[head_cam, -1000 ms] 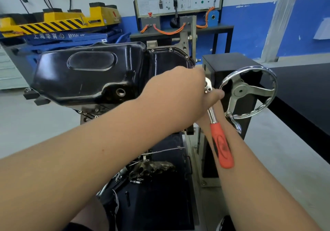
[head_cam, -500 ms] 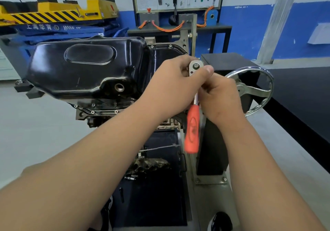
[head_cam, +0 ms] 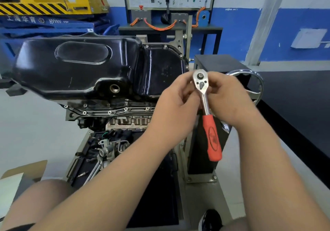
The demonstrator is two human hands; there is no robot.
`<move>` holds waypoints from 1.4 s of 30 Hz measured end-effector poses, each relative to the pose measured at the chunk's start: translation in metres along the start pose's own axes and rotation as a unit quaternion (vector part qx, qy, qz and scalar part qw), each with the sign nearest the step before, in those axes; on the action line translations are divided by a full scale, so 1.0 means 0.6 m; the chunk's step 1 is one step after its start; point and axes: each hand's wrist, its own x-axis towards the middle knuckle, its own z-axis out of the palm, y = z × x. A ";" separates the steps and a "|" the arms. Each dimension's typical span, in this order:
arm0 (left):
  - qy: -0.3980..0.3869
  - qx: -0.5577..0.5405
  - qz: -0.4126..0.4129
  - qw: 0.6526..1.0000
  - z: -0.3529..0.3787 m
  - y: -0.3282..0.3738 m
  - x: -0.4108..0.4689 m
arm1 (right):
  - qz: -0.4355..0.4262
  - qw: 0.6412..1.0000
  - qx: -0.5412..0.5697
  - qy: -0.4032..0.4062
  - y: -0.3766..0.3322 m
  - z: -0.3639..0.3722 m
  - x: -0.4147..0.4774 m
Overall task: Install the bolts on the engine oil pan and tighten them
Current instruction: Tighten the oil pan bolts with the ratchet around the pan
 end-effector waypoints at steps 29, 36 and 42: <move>0.028 0.327 -0.071 0.942 0.049 -0.044 0.066 | 0.117 0.819 -0.561 -0.020 -0.136 -0.030 -0.014; -0.201 0.232 -0.076 0.948 -0.011 -0.041 0.109 | -0.063 0.727 -0.673 -0.121 -0.174 -0.054 0.006; -0.234 0.525 0.035 0.817 -0.040 0.009 0.136 | -0.066 0.735 -0.669 -0.083 -0.170 -0.044 0.011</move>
